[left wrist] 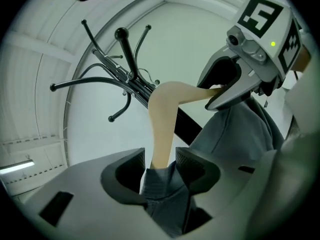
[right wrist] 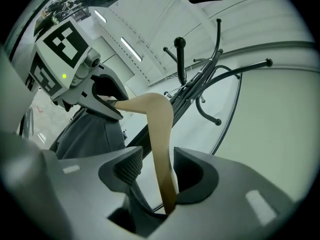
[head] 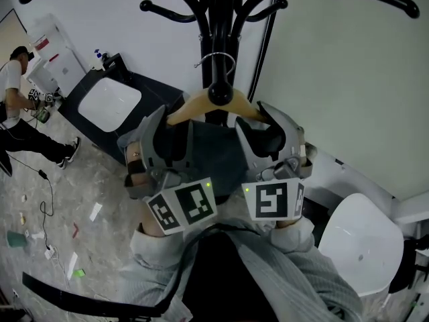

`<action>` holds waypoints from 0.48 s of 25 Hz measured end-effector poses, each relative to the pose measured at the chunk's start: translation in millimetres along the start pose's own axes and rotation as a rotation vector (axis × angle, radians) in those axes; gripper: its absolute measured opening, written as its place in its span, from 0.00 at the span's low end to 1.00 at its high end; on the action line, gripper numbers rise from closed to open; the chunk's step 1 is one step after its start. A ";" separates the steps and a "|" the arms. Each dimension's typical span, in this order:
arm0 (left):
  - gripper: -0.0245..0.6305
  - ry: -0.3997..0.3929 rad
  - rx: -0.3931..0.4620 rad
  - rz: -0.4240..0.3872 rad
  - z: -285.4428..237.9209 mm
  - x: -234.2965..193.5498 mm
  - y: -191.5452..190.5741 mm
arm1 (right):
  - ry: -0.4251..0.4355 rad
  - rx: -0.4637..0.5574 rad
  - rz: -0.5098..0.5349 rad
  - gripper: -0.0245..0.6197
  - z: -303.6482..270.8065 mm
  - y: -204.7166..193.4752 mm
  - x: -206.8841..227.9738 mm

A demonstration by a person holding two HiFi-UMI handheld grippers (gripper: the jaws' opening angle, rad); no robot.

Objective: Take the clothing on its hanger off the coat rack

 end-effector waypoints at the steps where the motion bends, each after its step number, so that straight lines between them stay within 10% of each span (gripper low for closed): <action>1: 0.33 0.007 0.008 -0.001 -1.9 0.2 0.5 | -0.011 0.003 -0.001 0.30 -0.9 -0.8 0.9; 12: 0.23 0.050 0.009 -0.008 0.3 -3.0 4.2 | -0.080 0.002 0.075 0.20 0.8 3.9 4.5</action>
Point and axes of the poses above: the fingertips, and each gripper's own axes: z backward along the fingers, x to its right, y out of its top, the point moved 1 cm from there along z, backward along the fingers, and after that the axes turned 4 degrees about -y, right-handed, at the moved point
